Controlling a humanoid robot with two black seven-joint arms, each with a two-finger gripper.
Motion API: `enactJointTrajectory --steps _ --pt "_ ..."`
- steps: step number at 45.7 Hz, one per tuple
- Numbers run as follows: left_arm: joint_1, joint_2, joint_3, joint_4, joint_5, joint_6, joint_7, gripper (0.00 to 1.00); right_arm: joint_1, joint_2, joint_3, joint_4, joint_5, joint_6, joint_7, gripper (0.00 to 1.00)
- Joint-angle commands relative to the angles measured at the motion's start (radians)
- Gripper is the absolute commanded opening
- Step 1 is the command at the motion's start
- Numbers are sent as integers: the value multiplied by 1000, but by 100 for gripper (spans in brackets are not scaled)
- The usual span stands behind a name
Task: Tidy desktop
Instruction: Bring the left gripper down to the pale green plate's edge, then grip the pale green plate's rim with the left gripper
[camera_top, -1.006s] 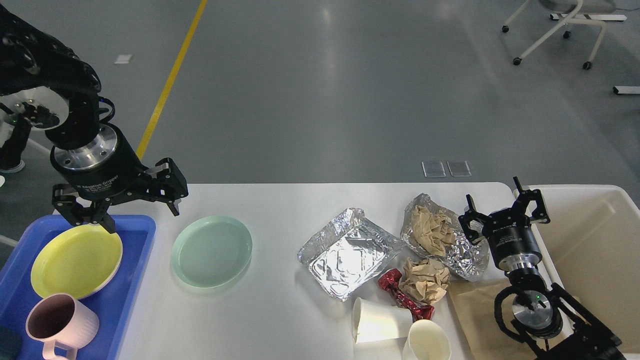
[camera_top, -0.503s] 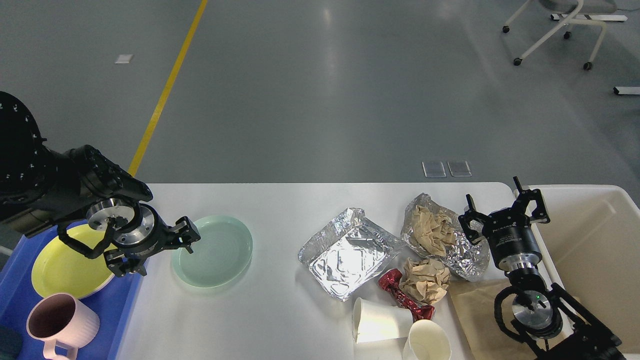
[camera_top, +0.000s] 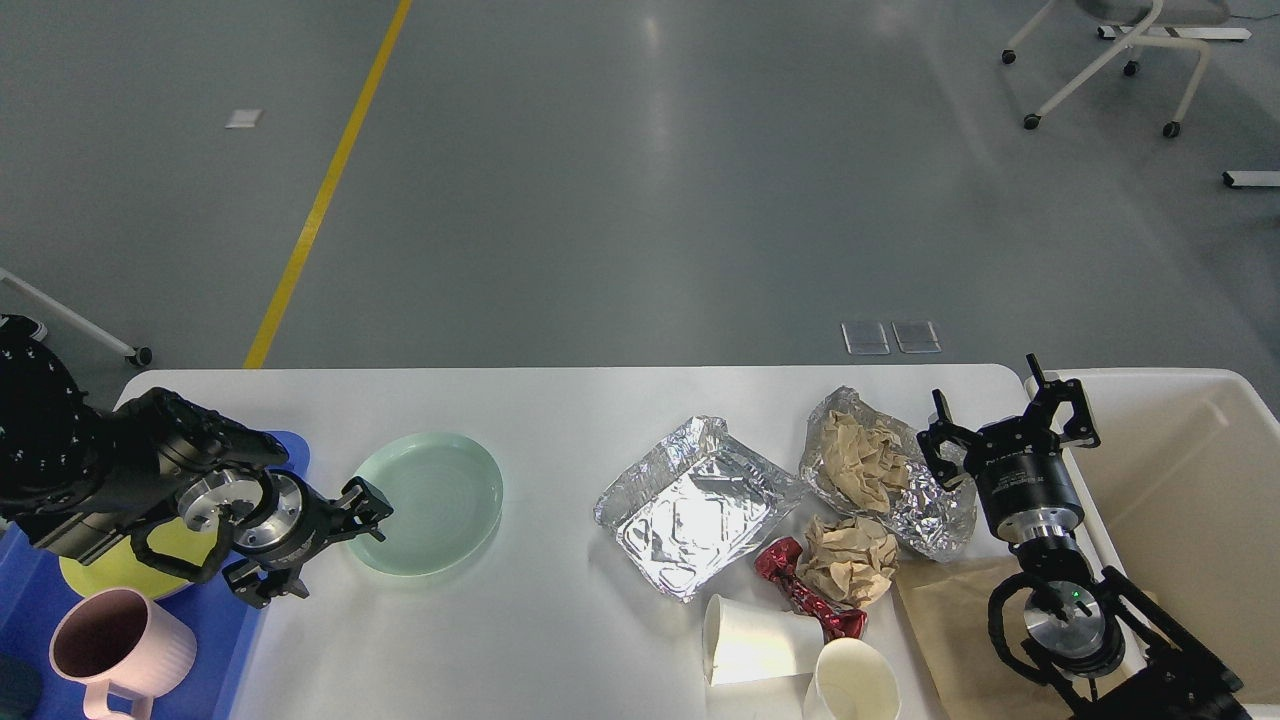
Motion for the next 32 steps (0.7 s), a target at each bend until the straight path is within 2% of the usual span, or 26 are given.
enactJointTrajectory --steps 1,5,12,18,26,32 --pt "54 -9 -64 36 3 111 2 95 0 0 0 0 0 0 0 100" --pt "56 -15 -73 35 3 179 5 94 0 0 0 0 0 0 0 100" --pt "56 -14 -73 35 1 187 9 89 0 0 0 0 0 0 0 100" --pt "60 -11 -73 35 3 182 9 77 0 0 0 0 0 1 0 100" --pt "70 -15 -74 35 3 181 16 68 0 0 0 0 0 0 0 100" --pt "71 -15 -94 35 4 179 17 56 0 0 0 0 0 0 0 100"
